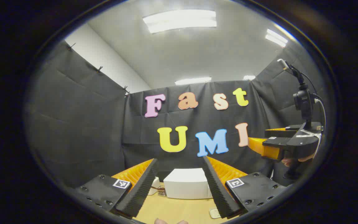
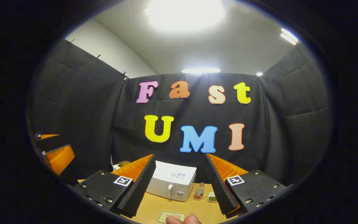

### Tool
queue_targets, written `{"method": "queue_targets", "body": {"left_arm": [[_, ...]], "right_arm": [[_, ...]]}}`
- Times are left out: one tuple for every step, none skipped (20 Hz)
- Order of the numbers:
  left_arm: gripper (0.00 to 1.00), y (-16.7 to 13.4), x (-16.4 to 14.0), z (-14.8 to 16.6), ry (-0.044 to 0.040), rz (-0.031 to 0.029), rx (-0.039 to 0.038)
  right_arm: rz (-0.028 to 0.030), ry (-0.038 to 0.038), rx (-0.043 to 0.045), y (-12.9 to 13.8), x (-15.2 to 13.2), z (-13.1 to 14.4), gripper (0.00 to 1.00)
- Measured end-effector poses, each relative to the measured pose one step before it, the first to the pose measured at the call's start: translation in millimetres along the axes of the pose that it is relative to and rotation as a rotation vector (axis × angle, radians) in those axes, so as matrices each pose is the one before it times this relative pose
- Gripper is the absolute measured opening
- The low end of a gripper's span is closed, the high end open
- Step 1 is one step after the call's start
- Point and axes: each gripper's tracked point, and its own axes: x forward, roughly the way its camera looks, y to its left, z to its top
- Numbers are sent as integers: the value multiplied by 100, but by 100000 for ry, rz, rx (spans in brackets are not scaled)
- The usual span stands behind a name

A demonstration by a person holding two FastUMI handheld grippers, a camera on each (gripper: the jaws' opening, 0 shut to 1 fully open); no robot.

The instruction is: Open the microwave oven with the left hand, put the food in, and close the microwave oven.

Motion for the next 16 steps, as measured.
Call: {"method": "queue_targets", "body": {"left_arm": [[94,-553,142,164,117,212,437],[94,-654,193,-109,323,147,-79],[94,-825,154,111,110,-331,-1093],[95,-942,208,-158,733,-615,-1276],[95,-788,232,-391,1282,-286,-500],[95,-385,302,-459,975,256,-89],[95,-534,291,-241,1173,4,-277],[95,-670,343,-290,1087,-224,-453],[95,-588,227,-4,607,-334,-307],[95,-440,302,-75,299,-82,50],[95,-337,224,9,170,-230,284],[95,-409,152,74,218,-368,560],[95,-460,100,-214,346,-505,696],[95,-397,234,-238,321,-281,623],[95,-408,338,-162,466,-183,237],[95,-426,294,-330,505,-228,-95]], "right_arm": [[-514,883,650,-814,19,-42,94],[-821,211,-221,-964,-10,-65,94],[-692,-608,-492,-940,-44,267,94],[-1180,-687,-283,-1070,89,217,95],[-1232,-575,-181,-1053,86,165,95],[-841,234,4,-779,-64,-189,95],[-612,550,636,-774,85,-147,95],[-756,345,882,-836,-4,-149,95],[-1242,423,1021,-955,-6,-57,95],[-857,518,809,-824,-8,-180,95],[-888,403,645,-683,37,-63,95],[-547,227,261,-607,-22,-176,95],[-627,101,-77,-627,71,17,95],[-439,-106,-430,-596,-129,-156,95],[-99,-69,-478,-454,-63,33,95],[377,-54,-249,-275,-76,-100,95]]}}
